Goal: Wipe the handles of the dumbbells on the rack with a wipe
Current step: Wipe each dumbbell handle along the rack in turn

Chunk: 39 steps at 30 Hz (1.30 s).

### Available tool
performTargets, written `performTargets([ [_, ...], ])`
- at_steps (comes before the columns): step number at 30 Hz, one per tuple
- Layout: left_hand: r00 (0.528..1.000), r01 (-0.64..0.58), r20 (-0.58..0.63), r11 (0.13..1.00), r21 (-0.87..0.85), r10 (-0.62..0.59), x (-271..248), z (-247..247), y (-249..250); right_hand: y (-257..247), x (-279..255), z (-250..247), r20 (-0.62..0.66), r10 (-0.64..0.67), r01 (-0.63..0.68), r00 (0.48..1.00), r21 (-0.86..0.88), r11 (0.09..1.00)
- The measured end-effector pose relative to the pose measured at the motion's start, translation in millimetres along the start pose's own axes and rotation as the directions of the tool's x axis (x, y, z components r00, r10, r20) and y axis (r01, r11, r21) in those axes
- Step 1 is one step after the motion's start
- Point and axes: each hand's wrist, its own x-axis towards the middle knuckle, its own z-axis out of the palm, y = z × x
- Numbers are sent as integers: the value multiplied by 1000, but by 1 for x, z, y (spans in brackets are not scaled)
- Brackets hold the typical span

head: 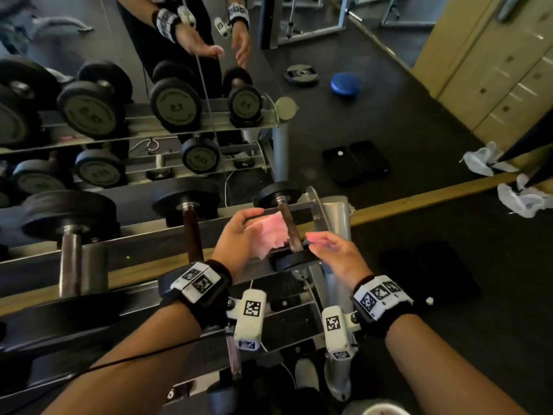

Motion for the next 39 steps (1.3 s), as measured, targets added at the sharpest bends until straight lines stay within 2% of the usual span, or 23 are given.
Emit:
performTargets([
  [2,999,-31,14,993,-110,32,-23,-4,20,-25,-15,13,68,-18,13,997,62,998],
  [5,996,-76,24,980,-185,81,-57,-11,41,-58,-32,38,177,-13,0,984,77,997],
  [8,993,-116,10,979,-167,119,-88,-14,50,-77,-45,59,176,16,-21,984,26,999],
  [11,973,-202,-107,979,26,204,-118,-22,45,-79,-58,68,135,9,-13,991,34,999],
  [13,930,-258,-201,935,242,309,-140,-32,37,-76,-70,72,145,-11,1,989,64,998],
  [14,906,-280,-212,894,349,367,-152,-37,33,-73,-77,74,152,-21,11,988,71,997],
  [16,881,-333,-144,806,489,451,-178,-44,26,-71,-89,79,170,-55,45,984,61,997],
  [18,904,-323,-94,809,491,418,-199,-48,20,-71,-102,89,203,-87,74,975,70,995],
  [21,942,-218,-142,875,431,305,-220,-53,11,-71,-117,109,248,-112,93,962,87,992],
  [24,930,-204,-226,920,334,288,-236,-62,3,-71,-134,126,294,-134,113,946,87,990],
  [27,907,-201,-322,951,235,272,-252,-72,-2,-70,-151,136,349,-121,80,929,131,988],
  [29,907,-182,-349,967,177,235,-262,-79,-4,-71,-159,143,373,-114,63,921,145,987],
  [32,923,-140,-366,989,-39,116,-274,-96,-4,-76,-164,152,362,-128,95,923,107,990],
  [35,924,-151,-375,970,-189,71,-285,-120,1,-81,-162,160,304,-145,141,942,36,989],
  [39,900,-167,-423,978,-124,100,-297,-150,13,-84,-165,177,267,-137,122,954,72,990],
])
